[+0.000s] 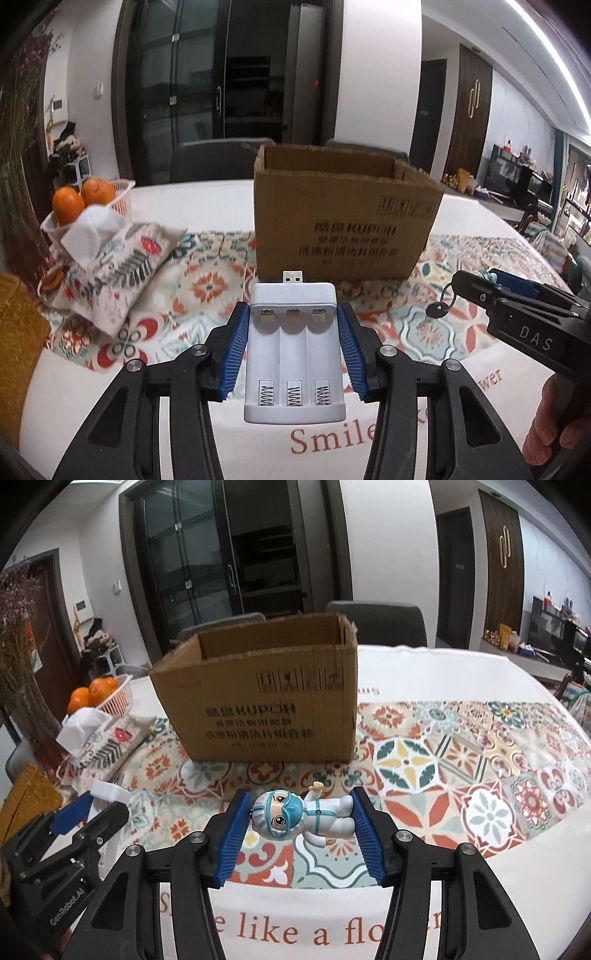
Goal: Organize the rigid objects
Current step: 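Carry the battery charger and figurine over the box with both tools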
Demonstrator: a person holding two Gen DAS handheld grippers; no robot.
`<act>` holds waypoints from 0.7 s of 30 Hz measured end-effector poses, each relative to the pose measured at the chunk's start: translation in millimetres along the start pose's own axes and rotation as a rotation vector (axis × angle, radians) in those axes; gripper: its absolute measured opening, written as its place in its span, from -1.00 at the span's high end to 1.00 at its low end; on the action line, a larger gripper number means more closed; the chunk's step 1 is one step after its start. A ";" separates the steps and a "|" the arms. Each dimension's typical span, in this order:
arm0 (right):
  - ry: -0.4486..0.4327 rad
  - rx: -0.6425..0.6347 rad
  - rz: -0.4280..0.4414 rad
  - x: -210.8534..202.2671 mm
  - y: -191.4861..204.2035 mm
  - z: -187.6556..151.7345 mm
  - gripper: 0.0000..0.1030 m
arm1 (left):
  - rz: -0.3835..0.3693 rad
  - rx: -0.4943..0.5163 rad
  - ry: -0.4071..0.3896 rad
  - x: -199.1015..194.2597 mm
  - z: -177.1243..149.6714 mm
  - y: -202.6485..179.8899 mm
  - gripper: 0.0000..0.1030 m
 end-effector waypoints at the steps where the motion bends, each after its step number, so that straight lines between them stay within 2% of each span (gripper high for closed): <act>1: -0.009 0.000 -0.002 -2.8 -0.5 3.1 -0.08 | -0.005 0.005 -0.007 -1.5 3.2 -1.7 0.09; 11: -0.094 0.007 -0.019 -23.6 -4.7 37.0 -0.08 | -0.074 0.019 -0.074 -12.3 41.0 -16.7 0.09; 21: -0.159 0.003 -0.010 -24.9 -5.2 74.8 -0.08 | -0.093 0.031 -0.124 -9.7 81.2 -23.8 0.09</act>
Point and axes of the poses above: each gripper's, at about its wrist camera, not at the fingertips, and x roughly the way its jaws point, y to its left, z to its top, the point moved 10 cm from there along x, roughly the way its jaws point, and after that the axes turned 9 degrees about -x, right-handed, at the moved point
